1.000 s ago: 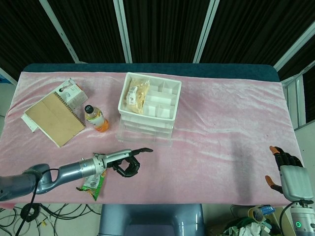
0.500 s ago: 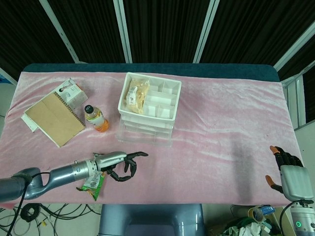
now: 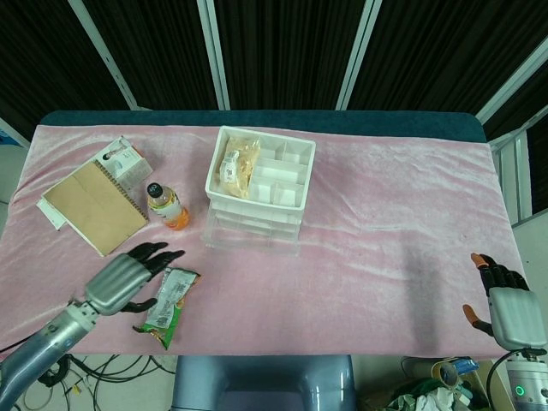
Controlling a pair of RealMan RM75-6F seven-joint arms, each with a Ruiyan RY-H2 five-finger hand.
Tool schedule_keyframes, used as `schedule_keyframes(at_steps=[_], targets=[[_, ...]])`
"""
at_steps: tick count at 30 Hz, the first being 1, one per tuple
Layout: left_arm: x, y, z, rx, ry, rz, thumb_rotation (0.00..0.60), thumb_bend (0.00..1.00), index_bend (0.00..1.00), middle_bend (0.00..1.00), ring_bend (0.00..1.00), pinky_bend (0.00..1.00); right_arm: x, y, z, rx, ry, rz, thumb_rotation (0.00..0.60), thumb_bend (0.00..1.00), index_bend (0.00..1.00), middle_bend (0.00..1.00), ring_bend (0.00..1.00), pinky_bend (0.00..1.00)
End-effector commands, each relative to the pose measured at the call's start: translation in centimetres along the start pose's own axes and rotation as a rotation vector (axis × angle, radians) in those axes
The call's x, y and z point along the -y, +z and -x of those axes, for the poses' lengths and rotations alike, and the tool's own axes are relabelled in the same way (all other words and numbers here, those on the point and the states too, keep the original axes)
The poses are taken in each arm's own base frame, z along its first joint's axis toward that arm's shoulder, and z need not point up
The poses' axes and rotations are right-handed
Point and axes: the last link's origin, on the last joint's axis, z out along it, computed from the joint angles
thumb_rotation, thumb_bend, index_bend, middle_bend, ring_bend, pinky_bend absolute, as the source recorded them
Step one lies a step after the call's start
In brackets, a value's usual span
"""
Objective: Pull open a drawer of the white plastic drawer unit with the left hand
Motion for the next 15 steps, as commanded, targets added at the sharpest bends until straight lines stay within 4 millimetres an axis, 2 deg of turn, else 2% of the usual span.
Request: schedule_keyframes(at_steps=[1,6,9,12,15], targets=[[3.0,-6.1,-1.3,-0.144,-0.002,-0.283,0.6,0.24,0.01,0.18,0.06,0.14,0.0,0.0,0.0,-0.001,0.0,-0.002,0.6,0.19,0.14,0.12,0.19,0.2],[5.3,-9.6,-0.6,-0.216,0.006,-0.419,0.6,0.24,0.02,0.19,0.06,0.13,0.0,0.0,0.0,0.001,0.002,-0.002,0.6,0.19,0.14,0.12,0.19,0.2],[6.0,-11.0,0.2,-0.214,0.004,-0.488,0.6,0.24,0.02,0.18,0.06,0.13,0.0,0.0,0.0,0.002,0.002,-0.006,0.6,0.19,0.14,0.12,0.19,0.2],[6.7,-11.8,1.0,-0.2,-0.009,-0.553,0.6,0.24,0.01,0.18,0.06,0.13,0.1,0.0,0.0,0.003,0.003,-0.012,0.6,0.19,0.14,0.12,0.19,0.2],[6.9,-11.6,0.8,-0.212,0.001,-0.556,0.6,0.24,0.0,0.18,0.06,0.13,0.1,0.0,-0.1,0.0,0.002,-0.018,0.6,0.19,0.14,0.12,0.19,0.2]])
